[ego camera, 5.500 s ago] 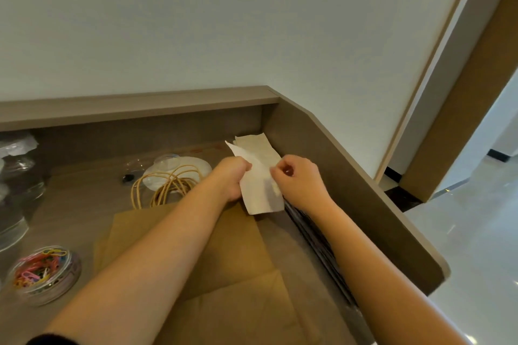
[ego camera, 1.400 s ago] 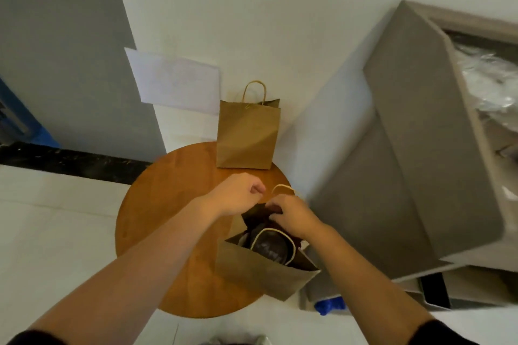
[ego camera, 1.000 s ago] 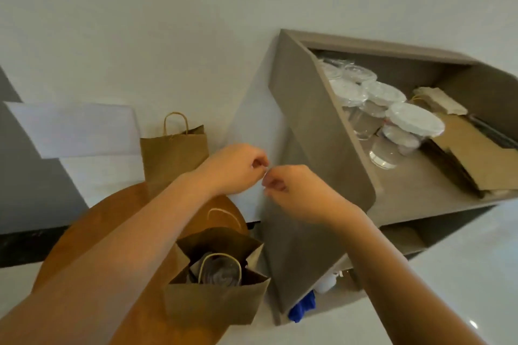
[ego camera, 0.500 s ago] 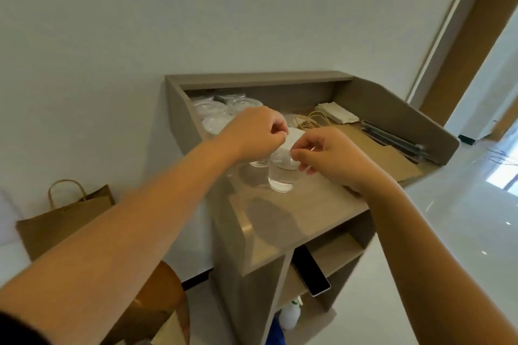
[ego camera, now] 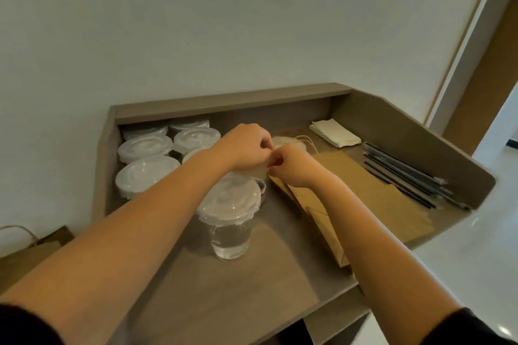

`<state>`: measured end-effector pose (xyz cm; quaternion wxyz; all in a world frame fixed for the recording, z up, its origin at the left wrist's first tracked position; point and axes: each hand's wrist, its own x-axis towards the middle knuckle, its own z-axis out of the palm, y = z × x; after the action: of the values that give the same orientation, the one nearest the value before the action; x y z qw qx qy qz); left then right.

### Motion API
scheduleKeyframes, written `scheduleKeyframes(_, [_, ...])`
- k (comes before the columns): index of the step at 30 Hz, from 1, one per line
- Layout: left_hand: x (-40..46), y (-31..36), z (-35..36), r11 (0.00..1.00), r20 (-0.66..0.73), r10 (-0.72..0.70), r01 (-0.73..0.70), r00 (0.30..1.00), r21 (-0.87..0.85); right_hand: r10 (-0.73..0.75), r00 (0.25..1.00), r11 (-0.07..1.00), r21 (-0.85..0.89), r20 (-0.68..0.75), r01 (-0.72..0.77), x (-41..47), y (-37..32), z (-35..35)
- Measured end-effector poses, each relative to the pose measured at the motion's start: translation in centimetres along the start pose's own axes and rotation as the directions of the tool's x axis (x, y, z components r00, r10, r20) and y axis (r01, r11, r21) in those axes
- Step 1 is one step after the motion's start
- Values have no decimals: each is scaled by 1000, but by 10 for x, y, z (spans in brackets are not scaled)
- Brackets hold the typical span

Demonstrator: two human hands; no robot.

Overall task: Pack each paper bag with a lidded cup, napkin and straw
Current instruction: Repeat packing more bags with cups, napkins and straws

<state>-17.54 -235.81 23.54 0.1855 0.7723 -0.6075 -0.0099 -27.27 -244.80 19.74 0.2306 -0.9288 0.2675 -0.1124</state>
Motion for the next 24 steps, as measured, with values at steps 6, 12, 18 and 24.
scheduleKeyframes(6, [23, -14, 14, 992, 63, -92, 86, 994, 87, -23, 994, 997, -69, 110, 31, 42, 18, 19])
scheduleKeyframes(12, [27, -20, 22, 986, 74, -131, 122, 989, 112, -26, 981, 993, -107, 193, 47, 56, 24, 44])
scheduleKeyframes(18, [24, -28, 23, 986, 52, -143, 138, 988, 94, -88, 989, 969, -219, 116, 112, 56, 22, 50])
scheduleKeyframes(24, [19, -28, 21, 988, 33, -133, 130, 991, 82, -121, 986, 979, -148, 113, 137, 55, 24, 46])
